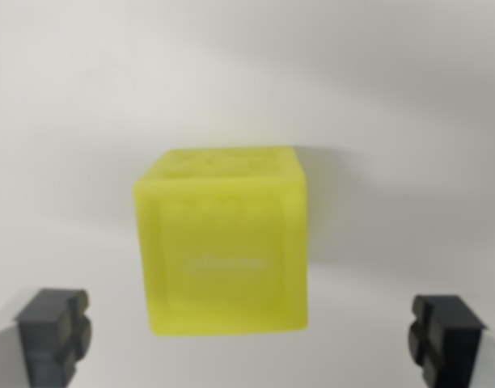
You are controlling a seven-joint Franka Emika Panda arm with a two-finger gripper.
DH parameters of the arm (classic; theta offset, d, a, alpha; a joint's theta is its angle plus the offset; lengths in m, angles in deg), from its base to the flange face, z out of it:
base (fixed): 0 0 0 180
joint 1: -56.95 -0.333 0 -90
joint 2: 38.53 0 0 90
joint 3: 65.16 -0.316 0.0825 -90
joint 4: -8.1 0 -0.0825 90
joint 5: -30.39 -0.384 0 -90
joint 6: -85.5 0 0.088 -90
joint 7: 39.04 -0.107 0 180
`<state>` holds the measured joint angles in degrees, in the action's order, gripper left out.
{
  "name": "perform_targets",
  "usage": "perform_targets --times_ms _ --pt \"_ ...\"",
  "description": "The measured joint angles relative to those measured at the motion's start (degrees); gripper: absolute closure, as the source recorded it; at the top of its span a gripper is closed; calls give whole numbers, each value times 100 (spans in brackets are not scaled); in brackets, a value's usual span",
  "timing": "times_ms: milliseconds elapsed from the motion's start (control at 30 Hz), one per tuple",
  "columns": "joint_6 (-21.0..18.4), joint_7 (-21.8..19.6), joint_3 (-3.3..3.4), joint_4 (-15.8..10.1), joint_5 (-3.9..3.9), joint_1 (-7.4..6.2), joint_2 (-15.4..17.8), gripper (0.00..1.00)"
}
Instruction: Pick yellow cube
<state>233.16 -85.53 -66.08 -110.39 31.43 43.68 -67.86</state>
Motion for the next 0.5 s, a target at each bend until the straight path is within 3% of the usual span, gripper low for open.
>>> perform_targets --times_ms 500 --pt "229 -4 2 101 -1 -92 -327 0"
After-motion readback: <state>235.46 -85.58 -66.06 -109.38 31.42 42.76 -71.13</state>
